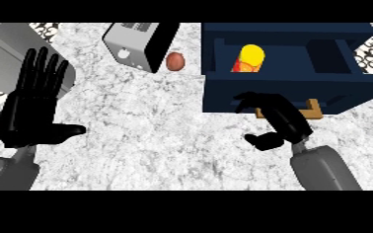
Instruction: Pick up the cup, place it into the drawer and close the drawer
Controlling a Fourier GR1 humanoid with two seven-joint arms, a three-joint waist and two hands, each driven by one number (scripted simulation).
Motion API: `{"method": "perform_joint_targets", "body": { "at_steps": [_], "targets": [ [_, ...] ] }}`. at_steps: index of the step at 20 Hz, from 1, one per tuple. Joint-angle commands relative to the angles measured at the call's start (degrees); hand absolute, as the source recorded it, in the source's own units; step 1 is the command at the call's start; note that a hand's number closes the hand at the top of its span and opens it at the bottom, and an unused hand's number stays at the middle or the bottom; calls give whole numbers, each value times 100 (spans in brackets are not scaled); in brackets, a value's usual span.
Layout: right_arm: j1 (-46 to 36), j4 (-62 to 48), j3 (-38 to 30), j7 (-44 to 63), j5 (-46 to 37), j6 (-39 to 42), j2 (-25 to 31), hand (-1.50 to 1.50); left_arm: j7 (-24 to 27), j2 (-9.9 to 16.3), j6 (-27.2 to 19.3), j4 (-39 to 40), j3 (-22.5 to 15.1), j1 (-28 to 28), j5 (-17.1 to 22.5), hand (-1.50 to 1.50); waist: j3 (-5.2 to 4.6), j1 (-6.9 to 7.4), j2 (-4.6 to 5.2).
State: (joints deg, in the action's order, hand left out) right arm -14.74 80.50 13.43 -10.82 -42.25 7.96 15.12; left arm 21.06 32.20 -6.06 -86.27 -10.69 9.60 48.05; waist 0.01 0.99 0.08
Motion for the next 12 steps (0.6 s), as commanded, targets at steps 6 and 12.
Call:
{"method": "perform_joint_targets", "body": {
  "at_steps": [6,12],
  "targets": [
    [-1259,-2873,-308,-886,-550,-716,-396,-150,-25,-156,762,514,494,-43,-150,-150,1,-38,18],
    [-2322,-4466,-938,-1568,-340,-740,-282,-150,-160,-204,944,465,768,-154,-156,-150,3,5,28]
  ]
}}
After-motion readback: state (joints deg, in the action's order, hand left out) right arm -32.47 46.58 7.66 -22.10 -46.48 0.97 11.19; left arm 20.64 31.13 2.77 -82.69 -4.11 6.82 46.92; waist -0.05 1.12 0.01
